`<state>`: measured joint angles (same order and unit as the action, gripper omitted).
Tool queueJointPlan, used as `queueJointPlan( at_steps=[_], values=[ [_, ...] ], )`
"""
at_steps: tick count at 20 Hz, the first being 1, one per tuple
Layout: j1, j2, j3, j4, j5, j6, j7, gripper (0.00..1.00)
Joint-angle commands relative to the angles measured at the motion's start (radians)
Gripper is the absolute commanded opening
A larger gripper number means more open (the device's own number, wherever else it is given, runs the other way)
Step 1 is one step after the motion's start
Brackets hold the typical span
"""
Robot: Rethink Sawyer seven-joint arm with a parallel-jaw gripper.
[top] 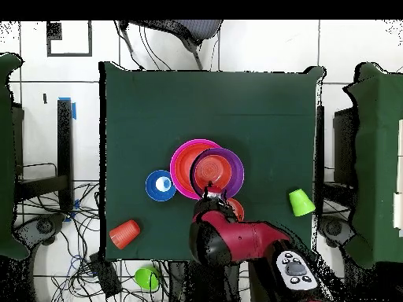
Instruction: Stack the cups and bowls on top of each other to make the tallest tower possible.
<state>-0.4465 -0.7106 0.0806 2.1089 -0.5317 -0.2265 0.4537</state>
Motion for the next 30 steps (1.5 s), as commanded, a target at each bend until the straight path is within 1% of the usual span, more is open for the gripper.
queueJointPlan(
  at_steps=[1,6,13,15,18,19,24,30],
  values=[
    [-0.008,0.038,0.114,-0.017,-0.047,-0.045,0.258,0.00],
    [0.003,0.050,0.089,-0.026,-0.050,-0.053,0.245,0.00],
    [0.048,0.057,0.048,-0.033,-0.031,-0.057,0.236,0.00],
    [0.073,0.062,0.022,-0.040,-0.025,-0.057,0.230,0.00],
    [0.137,0.106,-0.054,-0.073,0.001,-0.080,0.220,0.00],
    [0.142,0.112,-0.063,-0.076,0.001,-0.076,0.219,0.00],
    [0.176,0.124,-0.089,-0.081,0.013,-0.074,0.229,0.00],
    [0.189,0.123,-0.103,-0.089,0.011,-0.062,0.231,0.00]
  ],
)
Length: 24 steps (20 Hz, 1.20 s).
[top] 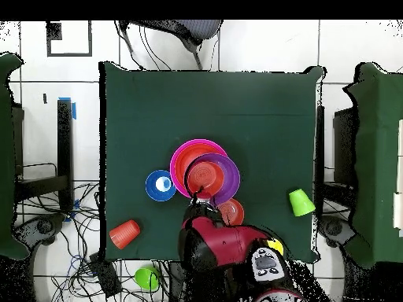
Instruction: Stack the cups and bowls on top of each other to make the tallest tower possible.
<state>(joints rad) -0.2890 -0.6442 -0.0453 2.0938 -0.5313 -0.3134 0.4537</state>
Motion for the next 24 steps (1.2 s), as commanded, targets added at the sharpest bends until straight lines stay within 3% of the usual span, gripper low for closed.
queueJointPlan(
  at_steps=[1,21,22,24],
  values=[
    [0.033,0.058,0.020,-0.076,0.010,0.024,0.231,0.00],
    [0.061,0.060,-0.015,-0.098,0.021,0.022,0.242,0.00],
    [0.061,0.061,-0.016,-0.098,0.021,0.021,0.244,1.00],
    [0.062,0.061,-0.017,-0.098,0.022,0.018,0.246,1.00]
  ],
)
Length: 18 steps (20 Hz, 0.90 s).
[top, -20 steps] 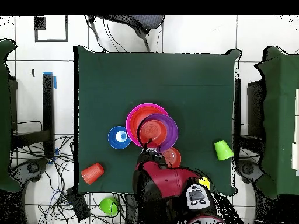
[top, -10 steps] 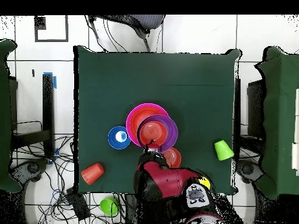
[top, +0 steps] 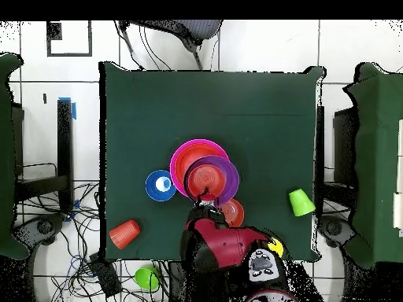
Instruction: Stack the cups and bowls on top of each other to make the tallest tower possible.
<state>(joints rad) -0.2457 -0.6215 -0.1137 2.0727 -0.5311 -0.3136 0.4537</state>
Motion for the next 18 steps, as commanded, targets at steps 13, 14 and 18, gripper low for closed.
queueJointPlan(
  at_steps=[13,14,18],
  values=[
    [0.039,0.041,0.035,-0.082,0.036,0.034,0.249,1.00],
    [0.041,0.040,0.035,-0.084,0.027,0.026,0.244,1.00],
    [0.036,0.028,0.052,-0.087,0.020,0.025,0.244,1.00]
  ],
)
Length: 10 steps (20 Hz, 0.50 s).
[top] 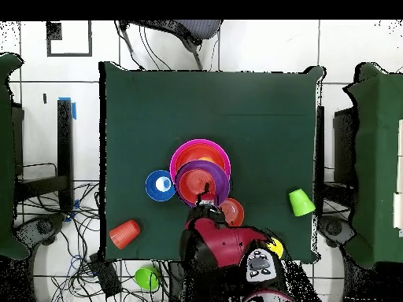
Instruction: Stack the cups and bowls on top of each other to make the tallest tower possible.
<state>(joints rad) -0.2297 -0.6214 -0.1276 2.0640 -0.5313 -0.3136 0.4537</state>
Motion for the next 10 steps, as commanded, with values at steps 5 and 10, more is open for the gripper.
queueJointPlan(
  at_steps=[5,10],
  values=[
    [0.022,0.028,0.060,-0.112,0.033,0.073,0.229,1.00],
    [-0.015,0.045,0.103,-0.172,0.046,0.189,0.203,1.00]
  ],
)
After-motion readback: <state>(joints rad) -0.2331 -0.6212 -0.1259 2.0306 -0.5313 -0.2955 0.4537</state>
